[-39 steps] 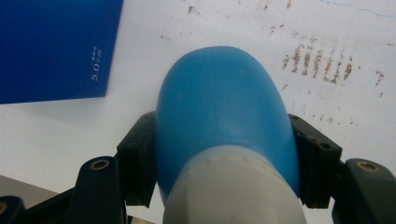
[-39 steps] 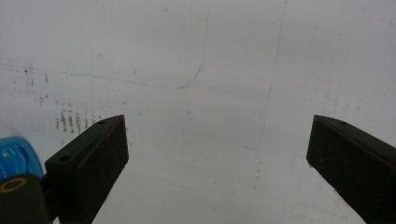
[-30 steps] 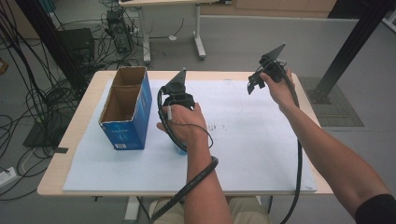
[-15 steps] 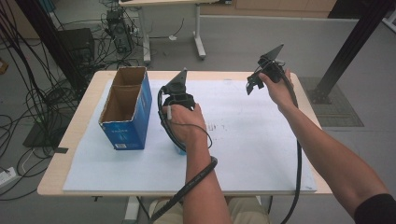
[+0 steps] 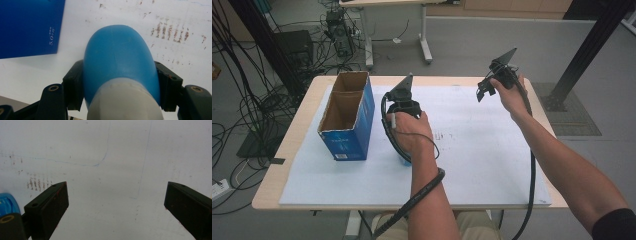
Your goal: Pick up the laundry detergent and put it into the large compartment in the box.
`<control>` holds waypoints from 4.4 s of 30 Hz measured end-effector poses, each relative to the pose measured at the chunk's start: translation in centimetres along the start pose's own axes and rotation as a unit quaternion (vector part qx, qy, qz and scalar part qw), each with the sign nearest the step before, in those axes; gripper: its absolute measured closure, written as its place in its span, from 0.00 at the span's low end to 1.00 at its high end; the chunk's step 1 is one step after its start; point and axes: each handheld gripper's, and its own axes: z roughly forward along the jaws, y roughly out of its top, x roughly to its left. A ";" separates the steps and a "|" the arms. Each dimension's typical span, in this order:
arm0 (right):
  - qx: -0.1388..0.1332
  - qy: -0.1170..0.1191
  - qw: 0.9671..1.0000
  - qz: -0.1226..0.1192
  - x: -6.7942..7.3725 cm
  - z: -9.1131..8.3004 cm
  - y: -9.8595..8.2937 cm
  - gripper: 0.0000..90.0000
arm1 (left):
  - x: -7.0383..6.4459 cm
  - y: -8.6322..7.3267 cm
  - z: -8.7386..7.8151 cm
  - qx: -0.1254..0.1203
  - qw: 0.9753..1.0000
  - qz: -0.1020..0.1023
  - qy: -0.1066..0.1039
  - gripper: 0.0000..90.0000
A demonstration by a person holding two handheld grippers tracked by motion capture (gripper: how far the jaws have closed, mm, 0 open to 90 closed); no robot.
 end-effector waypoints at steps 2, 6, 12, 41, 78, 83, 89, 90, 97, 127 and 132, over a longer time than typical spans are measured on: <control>0.000 0.000 1.000 0.001 -0.1 0.0 0.0 0.06 | 0.0 0.0 0.0 -0.001 1.000 -0.001 -0.001 0.41; -0.002 0.001 1.000 0.001 -0.3 0.0 -0.1 0.06 | 0.0 -0.1 0.0 -0.001 1.000 0.000 0.000 0.41; 0.001 0.001 1.000 0.003 -0.5 0.2 -0.1 0.06 | 0.0 -0.1 0.0 -0.002 1.000 -0.002 -0.001 0.41; -0.001 0.002 1.000 0.001 -0.5 0.3 -0.5 0.06 | 0.6 0.4 -4.5 -0.023 0.997 0.074 -0.019 0.41; -0.017 -0.008 1.000 0.021 0.0 -1.3 -2.1 0.06 | 10.8 5.9 -23.8 -0.065 0.977 0.202 -0.030 0.41; -0.019 -0.011 0.999 0.030 -0.3 -1.6 -2.4 0.06 | 11.8 6.8 -24.8 -0.068 0.975 0.209 -0.028 0.41; -0.021 -0.012 0.999 0.029 0.0 -1.8 -2.7 0.06 | 13.0 8.1 -25.1 -0.062 0.976 0.208 -0.027 0.41; -0.022 -0.012 0.999 0.031 0.1 -2.0 -2.7 0.06 | 13.3 8.5 -25.0 -0.060 0.976 0.207 -0.023 0.41; -0.022 -0.012 0.999 0.029 0.3 -2.1 -2.9 0.06 | 14.0 9.2 -24.7 -0.058 0.978 0.201 -0.015 0.41; -0.023 -0.017 0.999 0.027 0.8 -2.5 -2.8 0.06 | 17.2 11.3 -25.2 -0.060 0.983 0.175 -0.017 0.41; -0.024 -0.016 0.999 0.028 0.7 -2.6 -2.8 0.06 | 17.3 11.2 -25.0 -0.058 0.983 0.174 -0.016 0.41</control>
